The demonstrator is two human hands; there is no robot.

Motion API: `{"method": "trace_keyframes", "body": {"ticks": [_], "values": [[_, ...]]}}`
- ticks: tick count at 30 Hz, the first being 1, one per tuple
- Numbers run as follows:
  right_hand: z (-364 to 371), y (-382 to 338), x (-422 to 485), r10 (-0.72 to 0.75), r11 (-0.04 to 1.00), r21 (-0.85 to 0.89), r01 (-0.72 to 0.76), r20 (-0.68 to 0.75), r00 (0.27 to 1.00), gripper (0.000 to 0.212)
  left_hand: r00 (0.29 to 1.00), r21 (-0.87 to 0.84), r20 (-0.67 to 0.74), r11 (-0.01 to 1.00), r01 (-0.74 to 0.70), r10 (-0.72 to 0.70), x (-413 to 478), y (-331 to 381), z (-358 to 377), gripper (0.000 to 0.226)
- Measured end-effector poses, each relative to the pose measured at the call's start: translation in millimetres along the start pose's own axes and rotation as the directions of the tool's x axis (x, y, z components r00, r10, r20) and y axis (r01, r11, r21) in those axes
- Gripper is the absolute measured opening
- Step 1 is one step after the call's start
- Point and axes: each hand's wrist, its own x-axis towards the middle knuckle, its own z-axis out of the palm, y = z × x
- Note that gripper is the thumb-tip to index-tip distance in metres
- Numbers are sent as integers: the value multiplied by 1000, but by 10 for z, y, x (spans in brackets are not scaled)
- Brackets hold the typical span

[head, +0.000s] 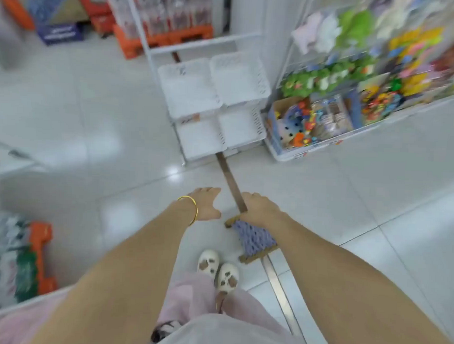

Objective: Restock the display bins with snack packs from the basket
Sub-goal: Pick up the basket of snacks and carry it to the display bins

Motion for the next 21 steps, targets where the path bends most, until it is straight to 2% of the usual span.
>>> {"method": "trace_keyframes", "body": {"ticks": [3, 5, 10, 16, 21], "values": [[410, -313, 134, -103, 994, -25, 108, 148, 984, 53, 984, -91, 103, 984, 153, -143, -286, -484, 435, 79], [631, -523, 198, -152, 984, -47, 169, 253, 956, 58, 963, -162, 140, 954, 252, -231, -452, -784, 726, 77], [878, -1081, 531, -210, 945, -151, 290, 398, 893, 72, 932, -312, 198, 881, 355, -305, -632, -1357, 913, 77], [725, -1995, 1182, -191, 903, -246, 353, 505, 841, 67, 896, -449, 212, 776, 443, -389, -606, -2312, 542, 67], [457, -3044, 1804, -198, 871, -292, 396, 529, 825, 63, 882, -463, 223, 751, 471, -415, -589, -3287, -101, 73]]}}
